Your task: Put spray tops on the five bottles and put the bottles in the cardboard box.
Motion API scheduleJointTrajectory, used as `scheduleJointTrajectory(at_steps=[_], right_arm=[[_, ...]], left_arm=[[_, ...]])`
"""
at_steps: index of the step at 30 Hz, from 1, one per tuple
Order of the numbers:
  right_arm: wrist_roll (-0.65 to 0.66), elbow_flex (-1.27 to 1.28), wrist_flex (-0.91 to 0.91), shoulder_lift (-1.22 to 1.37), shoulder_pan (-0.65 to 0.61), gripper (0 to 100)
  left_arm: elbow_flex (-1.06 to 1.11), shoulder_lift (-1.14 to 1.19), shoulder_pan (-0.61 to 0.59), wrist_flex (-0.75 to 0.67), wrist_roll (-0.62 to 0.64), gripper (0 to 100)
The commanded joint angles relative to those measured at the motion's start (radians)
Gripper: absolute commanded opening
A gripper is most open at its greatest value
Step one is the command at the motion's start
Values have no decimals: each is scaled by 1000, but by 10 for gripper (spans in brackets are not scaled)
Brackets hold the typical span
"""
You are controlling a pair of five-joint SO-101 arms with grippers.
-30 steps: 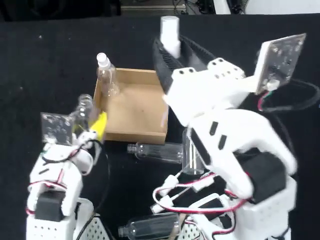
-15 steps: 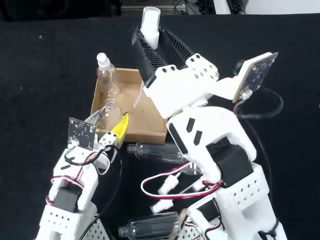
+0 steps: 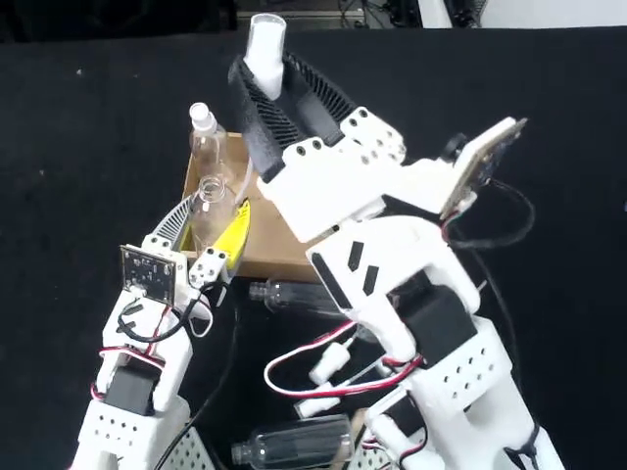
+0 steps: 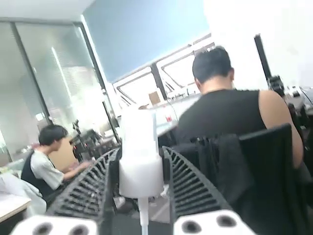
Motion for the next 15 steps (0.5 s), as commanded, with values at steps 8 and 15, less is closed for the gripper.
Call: scheduleJointTrajectory(at_steps=[8, 15], right_arm=[[-3, 76, -258, 79, -11, 11], [-3, 71, -307, 163, -6, 11]], left_arm=[[16, -12, 12, -29, 5, 33], [16, -12, 12, -29, 5, 33]])
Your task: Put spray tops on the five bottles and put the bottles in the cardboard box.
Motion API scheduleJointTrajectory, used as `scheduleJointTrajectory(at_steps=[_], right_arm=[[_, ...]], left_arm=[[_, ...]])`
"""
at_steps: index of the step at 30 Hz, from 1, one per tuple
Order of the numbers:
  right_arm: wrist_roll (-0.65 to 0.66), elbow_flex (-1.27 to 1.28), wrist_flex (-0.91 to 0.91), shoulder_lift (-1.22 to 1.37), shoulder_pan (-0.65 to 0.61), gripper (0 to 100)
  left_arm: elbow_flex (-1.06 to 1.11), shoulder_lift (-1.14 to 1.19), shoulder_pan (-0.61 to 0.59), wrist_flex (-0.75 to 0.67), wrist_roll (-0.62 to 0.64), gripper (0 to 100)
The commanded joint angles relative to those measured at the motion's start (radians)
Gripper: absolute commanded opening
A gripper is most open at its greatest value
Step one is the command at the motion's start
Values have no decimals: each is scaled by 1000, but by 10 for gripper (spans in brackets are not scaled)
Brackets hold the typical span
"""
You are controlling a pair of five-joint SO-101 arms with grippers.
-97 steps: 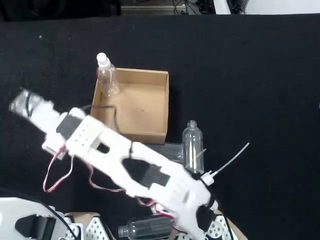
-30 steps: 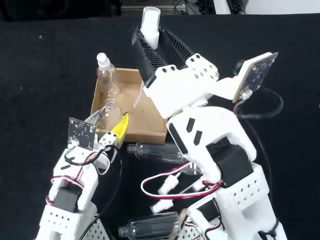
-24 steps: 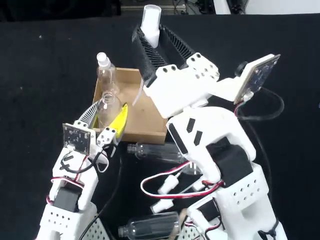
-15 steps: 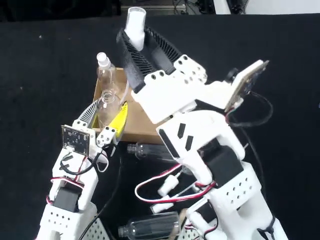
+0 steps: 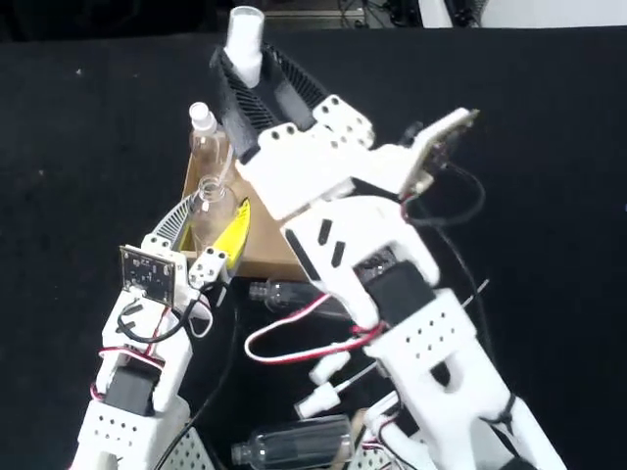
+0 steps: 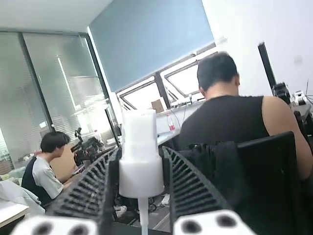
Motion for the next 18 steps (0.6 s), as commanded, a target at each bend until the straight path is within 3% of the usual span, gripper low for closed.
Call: scheduleJointTrajectory(at_steps=[1, 18], right_arm=[[-3, -12, -64, 31, 9, 11], [-3, 51, -80, 74, -17, 11]], left_arm=[[13, -12, 12, -26, 5, 33], [16, -12, 12, -26, 2, 33]])
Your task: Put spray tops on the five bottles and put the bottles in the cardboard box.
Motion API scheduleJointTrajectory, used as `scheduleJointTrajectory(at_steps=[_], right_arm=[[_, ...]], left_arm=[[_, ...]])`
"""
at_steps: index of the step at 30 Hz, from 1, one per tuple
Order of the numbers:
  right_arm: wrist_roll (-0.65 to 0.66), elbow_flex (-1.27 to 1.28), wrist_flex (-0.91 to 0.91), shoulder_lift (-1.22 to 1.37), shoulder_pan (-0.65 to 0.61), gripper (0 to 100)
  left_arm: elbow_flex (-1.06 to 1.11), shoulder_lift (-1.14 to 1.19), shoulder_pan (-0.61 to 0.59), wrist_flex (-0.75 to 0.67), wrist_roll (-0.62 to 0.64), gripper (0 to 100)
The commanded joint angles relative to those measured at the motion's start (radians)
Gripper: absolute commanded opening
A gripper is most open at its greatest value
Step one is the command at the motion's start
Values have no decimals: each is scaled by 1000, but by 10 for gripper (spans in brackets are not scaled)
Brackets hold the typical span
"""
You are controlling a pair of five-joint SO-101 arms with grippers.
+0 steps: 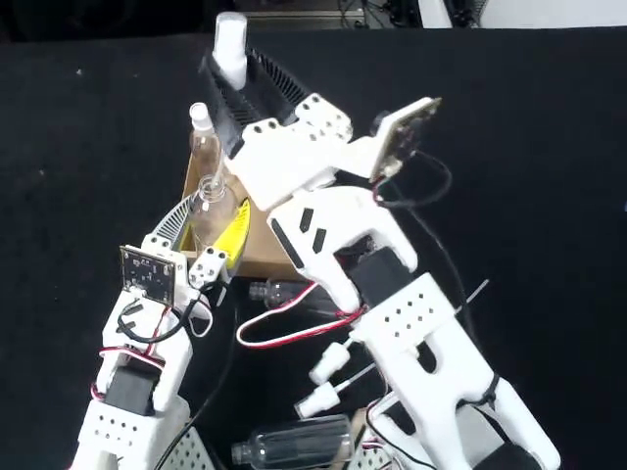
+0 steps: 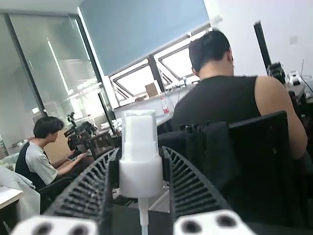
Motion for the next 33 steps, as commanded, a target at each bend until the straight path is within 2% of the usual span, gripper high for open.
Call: scheduleJointTrajectory(at_steps=[1, 7, 13, 19, 26, 30, 33], right_arm=[[-3, 12, -18, -12, -26, 12], [-3, 41, 106, -58, -89, 31], [-3, 41, 258, -107, -169, 218], [-3, 45, 287, -228, -209, 172], [132, 48, 450, -452, -46, 48], [144, 50, 674, -559, 66, 22], [161, 56, 824, -591, 199, 22]], left_arm=[[18, -12, 12, -25, 2, 33], [19, -12, 8, -25, -2, 33], [19, -12, 4, -25, -3, 33], [21, -12, 2, -25, -3, 33], [21, -12, 2, -25, -3, 33], [21, -12, 2, -25, -3, 33], [21, -12, 2, -25, -3, 33]])
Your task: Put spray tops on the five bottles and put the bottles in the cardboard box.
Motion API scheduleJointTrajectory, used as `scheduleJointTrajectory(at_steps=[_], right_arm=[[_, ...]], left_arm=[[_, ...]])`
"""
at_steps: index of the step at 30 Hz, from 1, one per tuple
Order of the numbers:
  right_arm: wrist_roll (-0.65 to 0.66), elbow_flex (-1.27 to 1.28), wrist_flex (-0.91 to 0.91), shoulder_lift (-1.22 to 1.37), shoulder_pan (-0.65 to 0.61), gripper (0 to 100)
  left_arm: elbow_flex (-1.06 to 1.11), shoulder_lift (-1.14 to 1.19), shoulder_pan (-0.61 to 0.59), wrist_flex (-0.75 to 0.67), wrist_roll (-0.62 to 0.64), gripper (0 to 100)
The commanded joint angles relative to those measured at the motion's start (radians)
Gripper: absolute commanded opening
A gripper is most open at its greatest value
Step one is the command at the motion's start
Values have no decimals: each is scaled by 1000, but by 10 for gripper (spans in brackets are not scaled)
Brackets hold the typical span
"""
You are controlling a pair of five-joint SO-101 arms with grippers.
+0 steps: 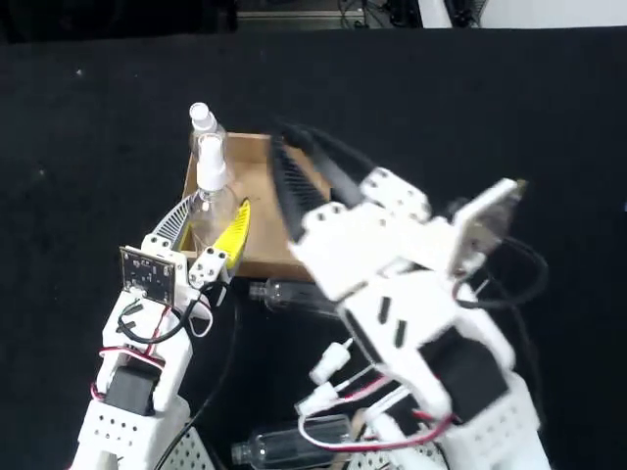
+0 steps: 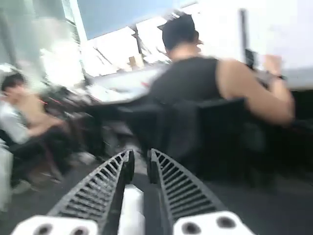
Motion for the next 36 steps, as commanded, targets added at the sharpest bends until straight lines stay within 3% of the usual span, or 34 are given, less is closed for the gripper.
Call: scheduleJointTrajectory(at_steps=[1, 4, 12, 20, 24, 32, 36], right_arm=[[49, 21, 153, -35, 175, 22], [106, 101, 127, 27, 250, 22], [112, 249, -18, 335, 270, 22], [112, 418, -285, 456, 299, 22], [112, 432, -307, 456, 304, 22], [114, 435, -308, 461, 301, 22], [114, 437, -308, 463, 301, 22]], left_arm=[[21, -12, 2, -23, -2, 33], [21, -12, 2, -23, -2, 33], [21, -11, -15, -25, -5, 30], [21, -9, -139, -249, 2, 30], [21, -9, -150, -259, -5, 33], [21, -8, -472, -327, -5, 30], [22, 32, -570, -339, -5, 33]])
